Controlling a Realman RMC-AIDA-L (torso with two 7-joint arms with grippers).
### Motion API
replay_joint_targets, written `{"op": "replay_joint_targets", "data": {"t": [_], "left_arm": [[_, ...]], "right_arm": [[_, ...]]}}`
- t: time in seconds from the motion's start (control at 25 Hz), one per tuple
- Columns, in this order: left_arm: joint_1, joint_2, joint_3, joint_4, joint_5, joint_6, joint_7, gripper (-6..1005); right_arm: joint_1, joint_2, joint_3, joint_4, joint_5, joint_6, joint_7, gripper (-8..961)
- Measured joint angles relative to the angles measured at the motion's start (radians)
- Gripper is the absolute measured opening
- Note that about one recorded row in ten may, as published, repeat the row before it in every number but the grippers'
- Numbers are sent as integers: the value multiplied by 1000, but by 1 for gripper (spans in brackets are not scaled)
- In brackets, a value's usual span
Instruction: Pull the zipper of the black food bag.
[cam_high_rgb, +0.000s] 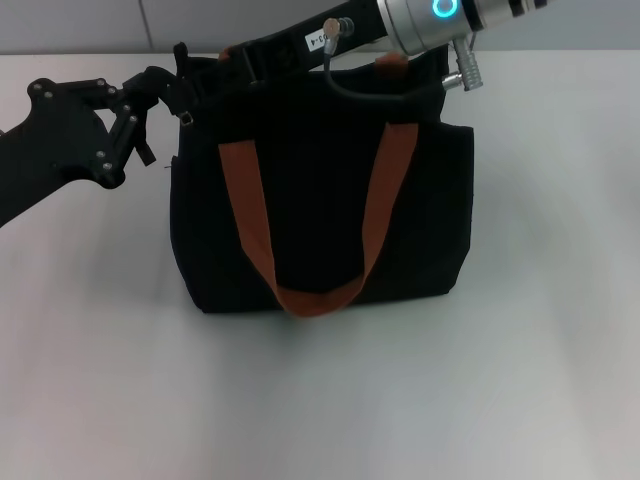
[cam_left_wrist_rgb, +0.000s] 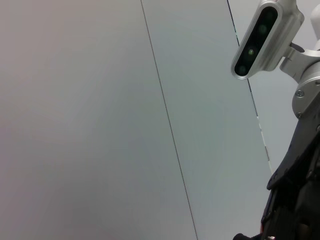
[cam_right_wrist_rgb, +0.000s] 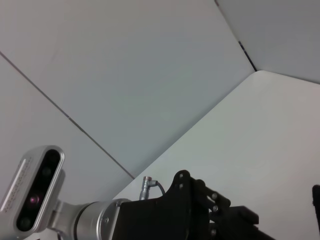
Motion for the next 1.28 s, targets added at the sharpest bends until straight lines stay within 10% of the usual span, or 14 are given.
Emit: {"op": "replay_joint_targets", "data": {"t": [1.28], "left_arm": [[-12, 2, 7, 11, 0, 9, -27, 25]], "right_arm": [[-12, 8, -68, -38, 4, 35, 27, 354]]}}
